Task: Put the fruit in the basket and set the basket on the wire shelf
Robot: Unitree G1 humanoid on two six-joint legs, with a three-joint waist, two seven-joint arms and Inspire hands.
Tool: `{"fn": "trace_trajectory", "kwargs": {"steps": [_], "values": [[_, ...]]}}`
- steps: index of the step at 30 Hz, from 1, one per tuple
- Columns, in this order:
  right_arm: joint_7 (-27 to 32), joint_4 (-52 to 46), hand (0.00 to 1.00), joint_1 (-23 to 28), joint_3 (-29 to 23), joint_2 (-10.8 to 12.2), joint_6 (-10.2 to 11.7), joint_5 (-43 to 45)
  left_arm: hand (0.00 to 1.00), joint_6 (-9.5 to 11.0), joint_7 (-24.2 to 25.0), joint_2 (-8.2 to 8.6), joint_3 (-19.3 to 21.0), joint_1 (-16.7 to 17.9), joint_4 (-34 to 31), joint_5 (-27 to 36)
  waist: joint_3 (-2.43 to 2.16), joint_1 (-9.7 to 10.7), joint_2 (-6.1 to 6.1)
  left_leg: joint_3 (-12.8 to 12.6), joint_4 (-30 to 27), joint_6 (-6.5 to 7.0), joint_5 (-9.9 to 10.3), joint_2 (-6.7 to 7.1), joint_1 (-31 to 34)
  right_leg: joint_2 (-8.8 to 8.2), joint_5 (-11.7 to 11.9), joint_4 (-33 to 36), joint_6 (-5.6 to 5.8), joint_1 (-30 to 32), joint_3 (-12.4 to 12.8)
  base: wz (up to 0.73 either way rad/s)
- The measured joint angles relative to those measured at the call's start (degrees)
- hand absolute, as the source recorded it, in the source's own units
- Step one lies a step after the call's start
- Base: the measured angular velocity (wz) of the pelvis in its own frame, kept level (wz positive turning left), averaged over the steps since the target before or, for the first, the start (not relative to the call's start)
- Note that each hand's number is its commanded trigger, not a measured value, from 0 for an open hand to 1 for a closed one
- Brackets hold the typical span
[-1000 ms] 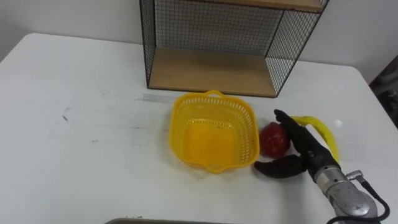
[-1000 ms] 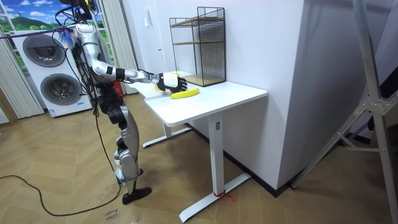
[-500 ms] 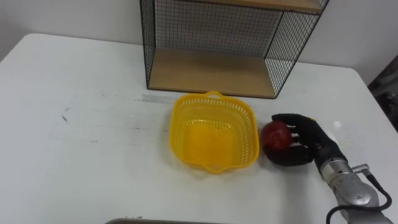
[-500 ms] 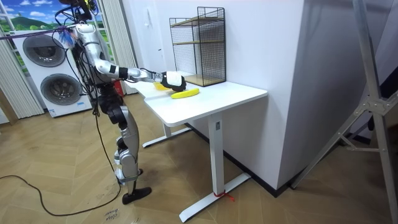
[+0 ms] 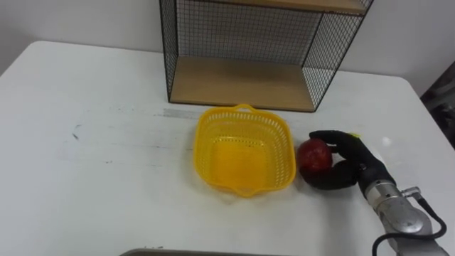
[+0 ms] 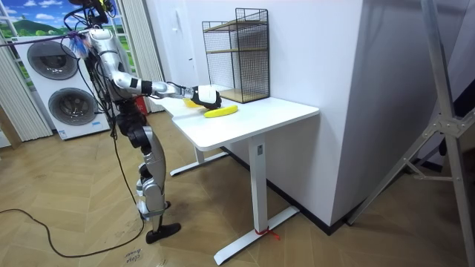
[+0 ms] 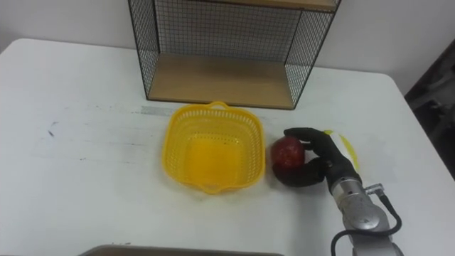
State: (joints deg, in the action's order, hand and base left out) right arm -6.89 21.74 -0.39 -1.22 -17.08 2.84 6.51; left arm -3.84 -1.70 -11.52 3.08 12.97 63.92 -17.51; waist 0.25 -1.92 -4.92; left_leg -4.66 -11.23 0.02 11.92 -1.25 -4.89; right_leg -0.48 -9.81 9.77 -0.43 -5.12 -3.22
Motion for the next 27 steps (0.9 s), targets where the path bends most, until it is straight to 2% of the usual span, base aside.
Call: {"fn": "trace_trajectory", "kwargs": {"steps": [6, 9, 12, 18, 27], "values": [[1.10, -0.70, 1.00, 0.00, -0.04, -0.02, -0.01, 1.00, 0.00, 0.24, 0.03, 0.00, 0.10, 0.13, -0.20, -0.14, -0.10, 0.12, 0.14, -0.06, 0.23, 0.00, 0.00, 0.00, 0.12, 0.00, 0.00, -0.08, 0.00, 0.17, 0.01, 0.00], [2.54, -1.51, 1.00, 0.00, -0.37, -0.03, 0.00, 2.64, 0.00, 0.34, 0.28, 0.02, 0.23, 0.42, -0.15, -0.17, -0.41, 0.16, 0.29, -0.10, 0.26, 0.00, 0.00, 0.01, 0.23, -0.02, 0.00, -0.07, 0.00, 0.10, -0.06, 0.00], [3.14, -3.46, 1.00, 0.01, -0.96, -0.03, 0.07, 2.64, 0.00, 0.52, 1.20, 0.11, 0.82, 0.44, 0.12, -0.20, -0.46, 0.37, 0.93, -0.06, 0.29, 0.00, -0.01, 0.01, 0.26, -0.03, 0.00, -0.04, 0.00, 0.06, -0.18, 0.00], [4.57, -10.46, 1.00, 0.05, -4.86, -0.07, 0.06, 1.72, 0.00, 0.49, 1.26, 0.71, 1.40, 0.63, 0.15, -0.15, -0.34, 0.47, 0.96, -0.09, 0.37, 0.00, -0.01, 0.04, 0.29, -0.05, -0.02, -0.25, 0.02, 0.36, -0.14, 0.00], [4.96, -15.44, 1.00, 0.04, -5.13, -0.31, 0.12, 0.00, 0.00, 0.60, 1.19, 0.92, 1.24, 0.83, 0.02, -0.17, -0.38, 0.88, 0.74, -0.05, 0.42, 0.00, -0.01, 0.02, 0.37, -0.03, -0.02, -0.19, 0.02, 0.47, -0.12, 0.00]]}}
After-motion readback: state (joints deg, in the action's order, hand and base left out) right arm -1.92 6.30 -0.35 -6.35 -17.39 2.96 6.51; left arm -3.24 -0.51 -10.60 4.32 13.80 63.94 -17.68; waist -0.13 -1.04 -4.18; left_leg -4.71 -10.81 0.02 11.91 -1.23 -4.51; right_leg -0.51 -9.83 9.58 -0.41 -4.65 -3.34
